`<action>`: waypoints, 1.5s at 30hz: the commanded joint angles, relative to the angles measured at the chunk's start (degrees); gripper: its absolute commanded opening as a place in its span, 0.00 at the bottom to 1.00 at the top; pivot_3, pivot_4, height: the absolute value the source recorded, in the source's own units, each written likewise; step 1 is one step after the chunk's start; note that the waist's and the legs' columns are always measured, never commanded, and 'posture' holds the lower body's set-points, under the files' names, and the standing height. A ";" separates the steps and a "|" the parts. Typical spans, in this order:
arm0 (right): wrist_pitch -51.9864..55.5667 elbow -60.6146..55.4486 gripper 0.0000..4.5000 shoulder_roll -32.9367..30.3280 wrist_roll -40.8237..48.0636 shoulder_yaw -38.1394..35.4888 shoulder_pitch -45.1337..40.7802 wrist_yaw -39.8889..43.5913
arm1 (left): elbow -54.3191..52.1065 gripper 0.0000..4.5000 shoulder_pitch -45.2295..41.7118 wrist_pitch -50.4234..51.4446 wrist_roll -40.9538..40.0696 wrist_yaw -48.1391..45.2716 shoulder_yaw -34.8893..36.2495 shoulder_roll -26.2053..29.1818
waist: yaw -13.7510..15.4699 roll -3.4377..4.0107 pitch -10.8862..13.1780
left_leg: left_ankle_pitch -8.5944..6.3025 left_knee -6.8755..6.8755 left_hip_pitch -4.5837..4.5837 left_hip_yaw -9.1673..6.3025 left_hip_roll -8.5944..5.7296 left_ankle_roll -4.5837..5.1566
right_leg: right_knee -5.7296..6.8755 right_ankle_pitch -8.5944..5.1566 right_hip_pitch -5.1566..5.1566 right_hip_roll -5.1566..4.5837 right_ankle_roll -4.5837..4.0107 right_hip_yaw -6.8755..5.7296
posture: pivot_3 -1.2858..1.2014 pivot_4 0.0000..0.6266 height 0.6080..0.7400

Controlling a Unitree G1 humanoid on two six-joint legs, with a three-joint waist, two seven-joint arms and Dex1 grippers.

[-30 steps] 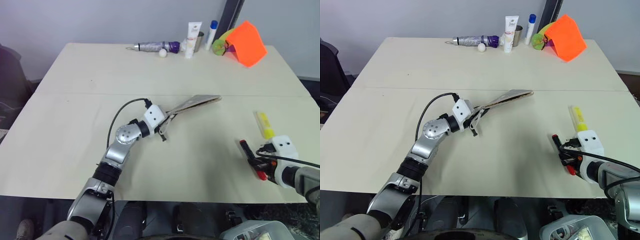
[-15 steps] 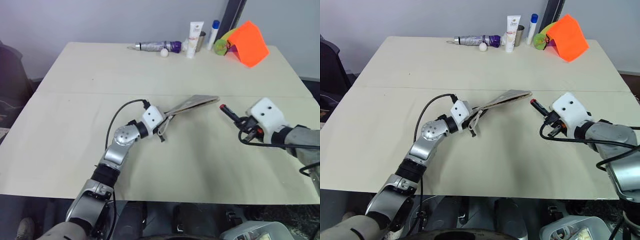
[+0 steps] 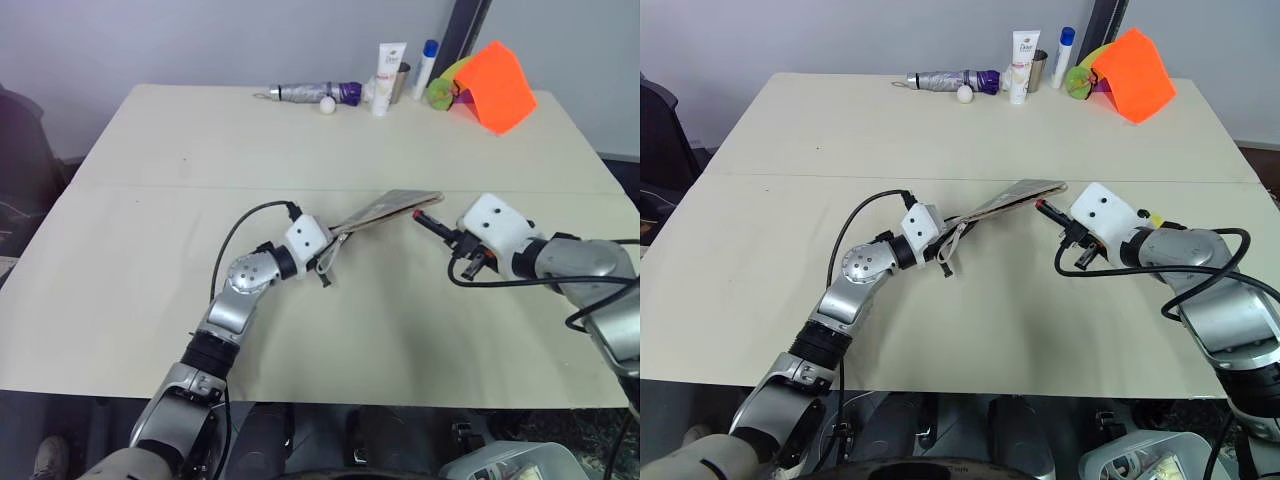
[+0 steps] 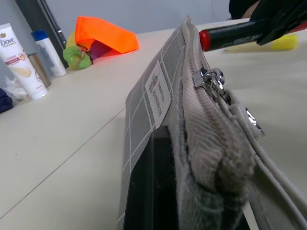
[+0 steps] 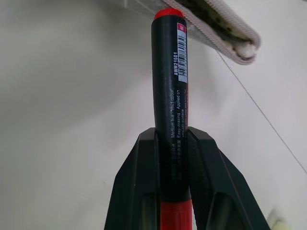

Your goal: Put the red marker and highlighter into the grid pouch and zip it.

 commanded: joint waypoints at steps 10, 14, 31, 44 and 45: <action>0.03 -3.54 0.06 -1.95 2.24 -6.50 0.64 4.69 | -1.59 0.00 0.07 -0.81 1.51 0.13 -0.44 0.38 | 0.03 0.00 0.00 | 0.00 0.00 0.00 0.00 0.00 0.00 | 0.00 0.00 0.00 0.00 0.00 0.00 | 0.52 0.24 1.00; 0.09 -4.13 0.06 -4.13 2.97 -9.52 1.33 6.52 | -1.41 0.00 0.00 -0.84 1.43 0.18 -0.38 0.29 | 0.03 0.00 0.00 | 0.00 0.01 0.01 0.00 0.00 0.00 | 0.01 0.00 0.02 0.00 0.00 0.00 | 0.52 0.24 1.00; -2.39 0.03 0.06 -3.04 0.32 -3.56 -0.84 4.87 | -3.09 0.00 0.22 -0.61 0.71 -0.60 -0.74 -0.27 | -0.04 0.01 -0.01 | 0.00 0.03 0.02 0.00 0.00 0.00 | 0.02 0.00 0.03 0.00 0.00 0.00 | 0.52 0.24 1.00; -8.10 -2.00 0.06 -8.37 -7.72 5.20 -1.17 7.42 | -1.41 0.00 -0.69 -5.91 4.45 -5.91 -4.07 4.29 | -0.02 0.03 -0.02 | 0.00 0.03 0.02 0.01 0.00 0.00 | 0.03 0.00 0.00 0.00 0.00 0.00 | 0.52 0.24 1.00; -8.72 -2.00 0.06 -8.63 -8.22 5.77 -1.01 7.72 | -1.17 0.00 -0.89 -6.66 4.87 -6.50 -4.55 4.77 | -0.03 0.03 -0.02 | 0.00 0.03 0.02 0.01 0.00 0.00 | 0.03 0.00 0.00 0.00 0.00 0.00 | 0.52 0.24 1.00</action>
